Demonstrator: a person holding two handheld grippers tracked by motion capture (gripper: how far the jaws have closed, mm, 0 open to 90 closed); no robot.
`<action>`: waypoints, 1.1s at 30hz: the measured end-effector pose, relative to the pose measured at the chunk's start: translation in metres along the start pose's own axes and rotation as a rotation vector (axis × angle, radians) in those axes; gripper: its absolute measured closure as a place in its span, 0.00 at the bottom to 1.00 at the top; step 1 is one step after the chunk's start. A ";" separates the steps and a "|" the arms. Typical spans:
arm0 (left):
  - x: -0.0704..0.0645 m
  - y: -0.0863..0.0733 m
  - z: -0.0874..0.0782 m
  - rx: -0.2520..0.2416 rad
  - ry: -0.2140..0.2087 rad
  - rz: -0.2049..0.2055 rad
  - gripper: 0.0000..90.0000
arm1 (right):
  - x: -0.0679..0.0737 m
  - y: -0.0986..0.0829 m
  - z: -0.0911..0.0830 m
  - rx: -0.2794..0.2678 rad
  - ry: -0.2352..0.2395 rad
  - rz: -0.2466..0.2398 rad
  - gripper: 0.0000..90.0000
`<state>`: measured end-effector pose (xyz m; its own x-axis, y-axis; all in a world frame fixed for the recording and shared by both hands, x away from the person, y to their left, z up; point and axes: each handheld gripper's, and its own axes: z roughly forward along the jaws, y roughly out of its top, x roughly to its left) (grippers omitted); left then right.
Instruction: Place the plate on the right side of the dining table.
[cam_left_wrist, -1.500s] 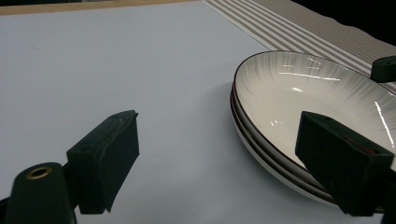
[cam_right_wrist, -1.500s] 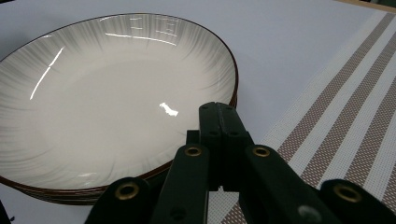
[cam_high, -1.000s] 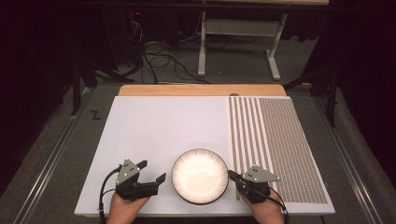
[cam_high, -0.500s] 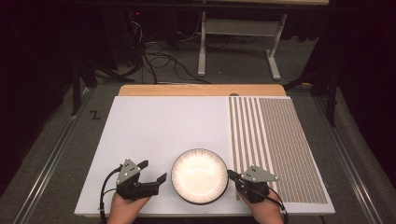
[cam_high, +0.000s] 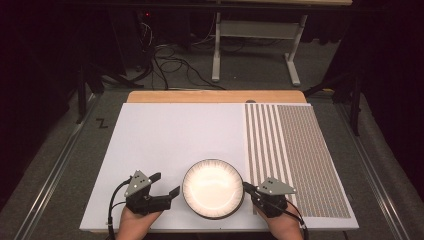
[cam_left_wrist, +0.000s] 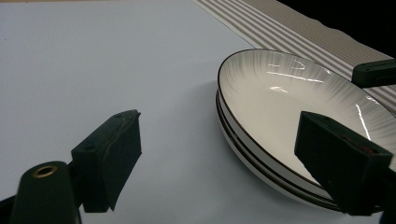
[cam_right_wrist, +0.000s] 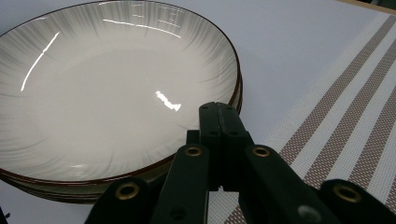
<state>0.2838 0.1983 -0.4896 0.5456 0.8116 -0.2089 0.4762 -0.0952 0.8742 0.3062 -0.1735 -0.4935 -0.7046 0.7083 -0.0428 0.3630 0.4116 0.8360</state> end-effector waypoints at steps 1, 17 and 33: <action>0.000 0.000 0.000 -0.001 -0.003 -0.001 0.17 | 0.000 0.000 0.000 0.000 0.000 0.000 1.00; -0.001 0.000 0.001 -0.006 -0.028 -0.022 0.17 | 0.002 0.001 0.003 0.008 0.009 -0.008 1.00; 0.000 -0.001 0.000 -0.007 -0.033 -0.032 0.17 | 0.011 0.003 0.010 0.021 0.029 -0.030 1.00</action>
<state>0.2833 0.1986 -0.4903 0.5521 0.7950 -0.2513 0.4893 -0.0649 0.8697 0.3057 -0.1584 -0.4973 -0.7324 0.6789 -0.0514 0.3543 0.4445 0.8227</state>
